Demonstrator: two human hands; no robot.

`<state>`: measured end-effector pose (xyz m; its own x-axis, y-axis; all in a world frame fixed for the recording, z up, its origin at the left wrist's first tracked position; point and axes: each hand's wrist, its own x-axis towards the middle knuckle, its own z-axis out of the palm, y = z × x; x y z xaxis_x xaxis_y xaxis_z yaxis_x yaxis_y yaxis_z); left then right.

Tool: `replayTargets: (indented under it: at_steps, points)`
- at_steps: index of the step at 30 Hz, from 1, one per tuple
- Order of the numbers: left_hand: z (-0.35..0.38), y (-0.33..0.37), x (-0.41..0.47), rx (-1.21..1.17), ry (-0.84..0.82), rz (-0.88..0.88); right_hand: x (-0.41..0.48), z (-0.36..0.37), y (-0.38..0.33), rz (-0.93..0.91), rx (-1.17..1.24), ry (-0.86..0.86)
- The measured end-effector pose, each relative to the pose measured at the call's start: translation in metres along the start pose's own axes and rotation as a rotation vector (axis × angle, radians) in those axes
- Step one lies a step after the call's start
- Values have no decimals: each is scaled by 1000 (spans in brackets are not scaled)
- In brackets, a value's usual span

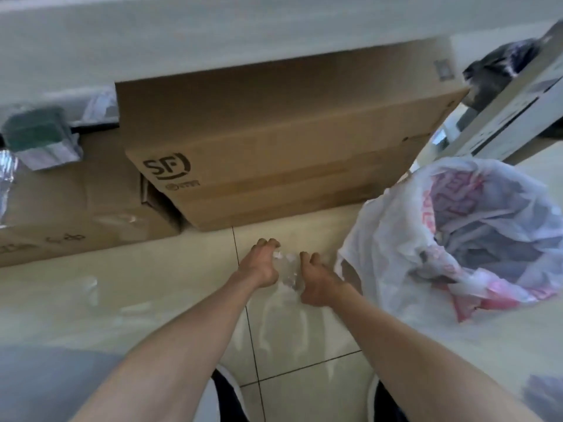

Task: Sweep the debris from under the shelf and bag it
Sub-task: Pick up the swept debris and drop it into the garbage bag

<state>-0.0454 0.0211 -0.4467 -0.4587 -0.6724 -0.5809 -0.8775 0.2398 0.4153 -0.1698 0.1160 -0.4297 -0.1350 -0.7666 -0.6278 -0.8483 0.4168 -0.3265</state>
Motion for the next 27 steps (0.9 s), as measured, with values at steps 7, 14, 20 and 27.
replayTargets:
  at_steps: [7,14,20,27]
  points:
    - [12,-10,25,-3,98,64,29,24,-9,-45,-29,142]
    - [23,-13,19,-24,105,99,37,16,1,-82,10,148]
    - [33,-13,10,-63,62,21,26,22,-5,-12,-47,122]
    - [33,-10,1,-126,29,-52,14,8,-12,147,63,93]
